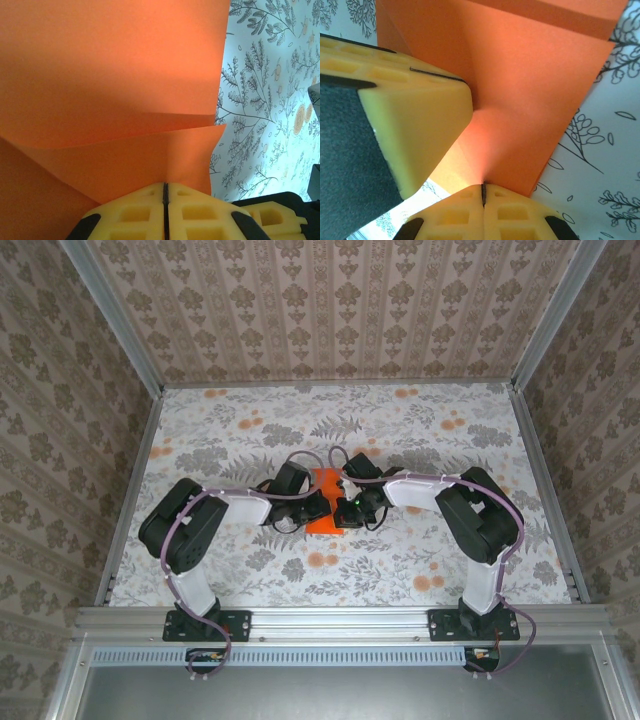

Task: Fold a paper plane with a square sheet of paper (pick it up from the middle)
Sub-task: Fold the triangle a second time at the center of the table.

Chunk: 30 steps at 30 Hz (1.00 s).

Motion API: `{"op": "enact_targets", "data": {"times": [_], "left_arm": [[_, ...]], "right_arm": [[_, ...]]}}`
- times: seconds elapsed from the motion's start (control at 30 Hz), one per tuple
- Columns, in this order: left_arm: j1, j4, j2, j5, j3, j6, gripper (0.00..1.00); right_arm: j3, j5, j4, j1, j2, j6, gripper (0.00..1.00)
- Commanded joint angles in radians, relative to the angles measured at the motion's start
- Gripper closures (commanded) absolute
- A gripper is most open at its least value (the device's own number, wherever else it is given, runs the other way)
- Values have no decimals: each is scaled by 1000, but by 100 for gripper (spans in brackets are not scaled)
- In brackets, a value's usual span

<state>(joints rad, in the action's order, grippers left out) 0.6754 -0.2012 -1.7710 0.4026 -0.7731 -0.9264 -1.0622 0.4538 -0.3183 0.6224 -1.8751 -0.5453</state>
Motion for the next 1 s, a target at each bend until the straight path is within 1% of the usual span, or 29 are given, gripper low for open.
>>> {"op": "enact_targets", "data": {"times": [0.0, 0.1, 0.3, 0.37, 0.4, 0.5, 0.63, 0.77, 0.8, 0.97], "left_arm": [[-31, -4, 9, -75, 54, -28, 92], [-83, -15, 18, -81, 81, -26, 93], [-196, -2, 21, -63, 88, 19, 93], [-213, 11, 25, -60, 79, 38, 93], [-250, 20, 28, -58, 73, 55, 93], [-275, 42, 51, -41, 49, 86, 93], [-266, 42, 114, 1, 35, 112, 93], [-225, 26, 177, 11, 54, 107, 93], [-191, 24, 186, 11, 57, 103, 93], [-123, 4, 166, 22, 55, 89, 93]], "right_arm": [[45, -24, -53, -1, -45, 20, 100], [69, -29, -61, -2, -52, 33, 100], [110, -30, -55, -2, -53, 32, 100], [114, -31, -53, -1, -51, 29, 100], [115, -32, -52, -1, -49, 27, 100], [111, -30, -52, -1, -47, 25, 100], [99, -29, -51, -1, -39, 20, 100], [79, -22, -48, -1, -33, 12, 100], [75, -17, -45, -1, -31, 13, 100], [52, 20, -20, -1, -22, 1, 100]]}}
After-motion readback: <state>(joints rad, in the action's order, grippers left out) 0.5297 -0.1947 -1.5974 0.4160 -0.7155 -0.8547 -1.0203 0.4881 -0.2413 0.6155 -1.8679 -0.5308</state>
